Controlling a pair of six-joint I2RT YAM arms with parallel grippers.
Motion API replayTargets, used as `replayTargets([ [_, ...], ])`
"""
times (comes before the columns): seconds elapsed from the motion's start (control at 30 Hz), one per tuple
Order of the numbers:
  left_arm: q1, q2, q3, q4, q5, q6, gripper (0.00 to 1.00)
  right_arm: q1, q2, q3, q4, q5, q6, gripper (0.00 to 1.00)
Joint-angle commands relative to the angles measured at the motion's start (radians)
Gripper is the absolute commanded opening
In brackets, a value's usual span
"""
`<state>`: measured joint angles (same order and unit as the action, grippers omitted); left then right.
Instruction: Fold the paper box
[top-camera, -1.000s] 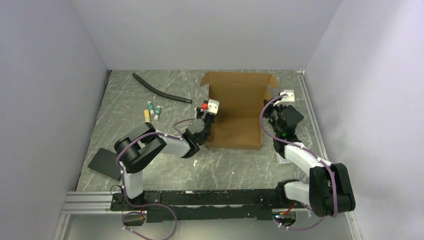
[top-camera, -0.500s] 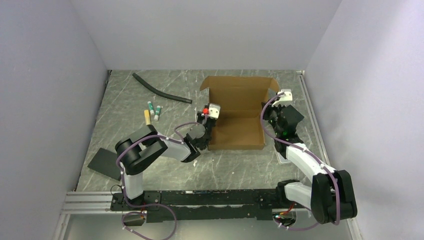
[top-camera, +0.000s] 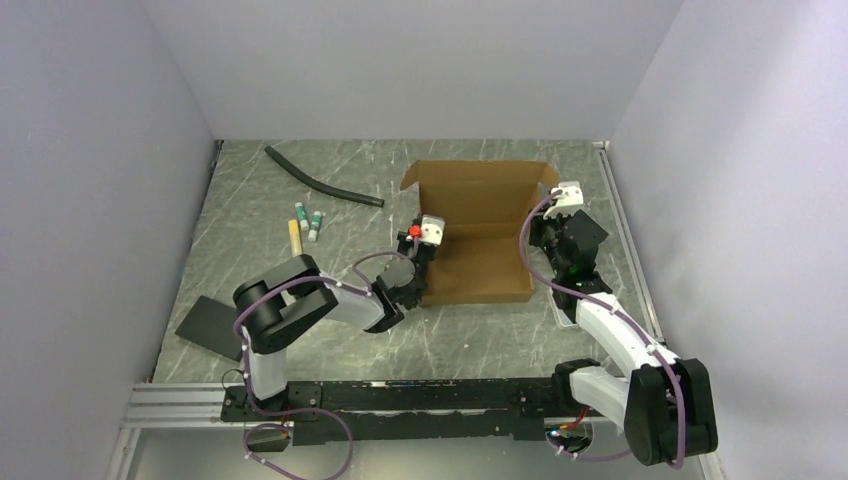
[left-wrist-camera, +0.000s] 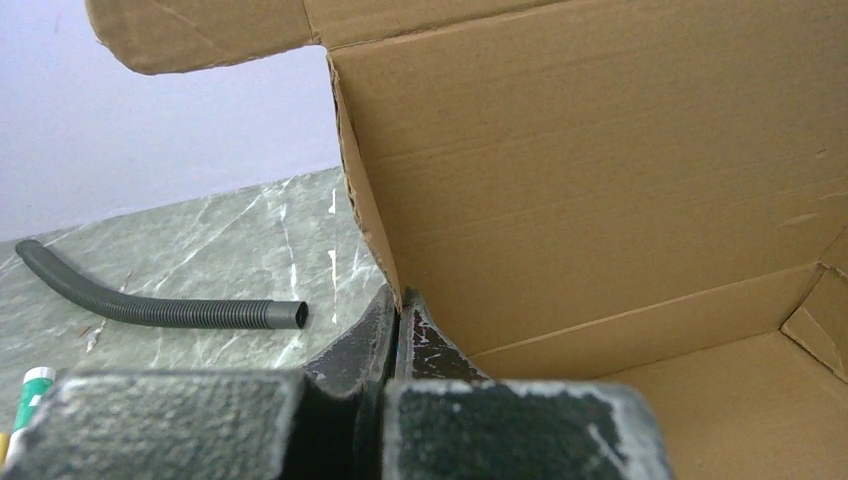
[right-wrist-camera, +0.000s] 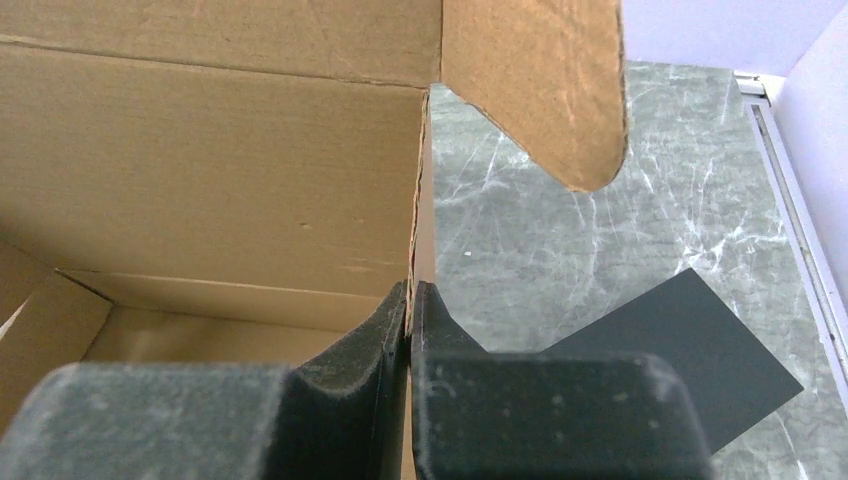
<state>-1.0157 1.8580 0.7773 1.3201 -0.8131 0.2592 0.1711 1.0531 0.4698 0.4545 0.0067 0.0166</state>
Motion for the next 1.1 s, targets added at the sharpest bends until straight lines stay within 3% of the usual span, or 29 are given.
replayTargets([
  [0.0,-0.051,0.011,-0.014,0.063,0.006,0.034,0.0,0.021,-0.024,-0.008,-0.085,-0.077,-0.008,0.05],
  [0.43,-0.13,0.089,-0.025,0.216,-0.111,0.119,0.0,0.02,-0.059,-0.02,-0.206,-0.106,-0.035,0.06],
  [0.97,-0.195,0.133,-0.019,0.232,-0.18,0.194,0.0,0.019,-0.149,0.018,-0.38,-0.076,-0.075,0.22],
  [1.07,-0.207,0.131,-0.031,0.232,-0.191,0.202,0.0,0.018,-0.166,0.033,-0.414,-0.049,-0.097,0.29],
])
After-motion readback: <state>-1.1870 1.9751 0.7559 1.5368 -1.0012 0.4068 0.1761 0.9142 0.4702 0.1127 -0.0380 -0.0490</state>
